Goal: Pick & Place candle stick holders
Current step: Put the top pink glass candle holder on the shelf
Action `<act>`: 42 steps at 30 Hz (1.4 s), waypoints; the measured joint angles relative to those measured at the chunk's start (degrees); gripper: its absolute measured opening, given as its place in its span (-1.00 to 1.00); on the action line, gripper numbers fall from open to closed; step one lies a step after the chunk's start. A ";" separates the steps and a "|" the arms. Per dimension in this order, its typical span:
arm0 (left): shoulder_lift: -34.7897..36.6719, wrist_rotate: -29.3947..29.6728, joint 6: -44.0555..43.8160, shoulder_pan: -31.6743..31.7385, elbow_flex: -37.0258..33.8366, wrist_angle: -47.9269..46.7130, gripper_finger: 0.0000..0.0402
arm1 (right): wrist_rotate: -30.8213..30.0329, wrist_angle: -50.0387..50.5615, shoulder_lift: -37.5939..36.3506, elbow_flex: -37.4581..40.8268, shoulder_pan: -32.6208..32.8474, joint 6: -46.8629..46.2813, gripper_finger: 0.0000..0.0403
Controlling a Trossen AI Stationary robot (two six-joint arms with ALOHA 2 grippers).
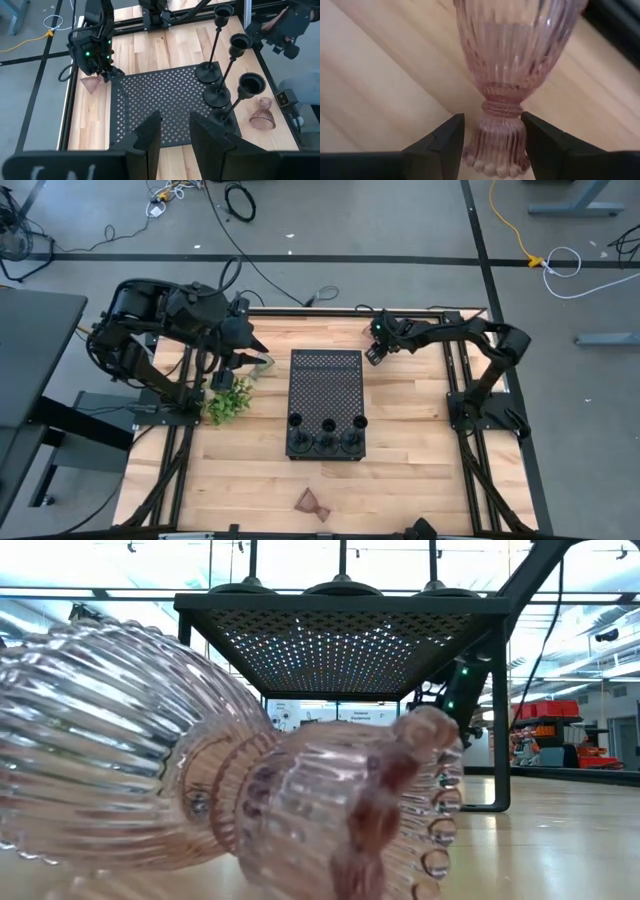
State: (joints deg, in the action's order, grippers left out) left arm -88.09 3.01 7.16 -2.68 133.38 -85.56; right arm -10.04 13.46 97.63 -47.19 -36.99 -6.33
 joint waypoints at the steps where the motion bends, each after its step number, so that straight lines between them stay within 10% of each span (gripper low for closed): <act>1: -0.08 0.03 -0.01 0.00 0.00 -0.02 -0.46 | 0.94 0.03 0.44 -0.18 -0.29 0.16 -0.06; 23: -0.14 0.39 1.01 0.00 0.00 -0.13 -0.46 | 2.09 3.92 -0.37 -0.39 -1.95 -0.42 -0.26; 42: -0.14 0.43 1.02 0.00 0.00 -0.11 -0.46 | 2.12 19.94 -19.02 -0.31 1.69 -3.70 -0.34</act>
State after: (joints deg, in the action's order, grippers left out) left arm -88.23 3.43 8.18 -2.68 133.38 -85.67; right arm -7.92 33.40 78.62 -47.51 -35.30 -10.04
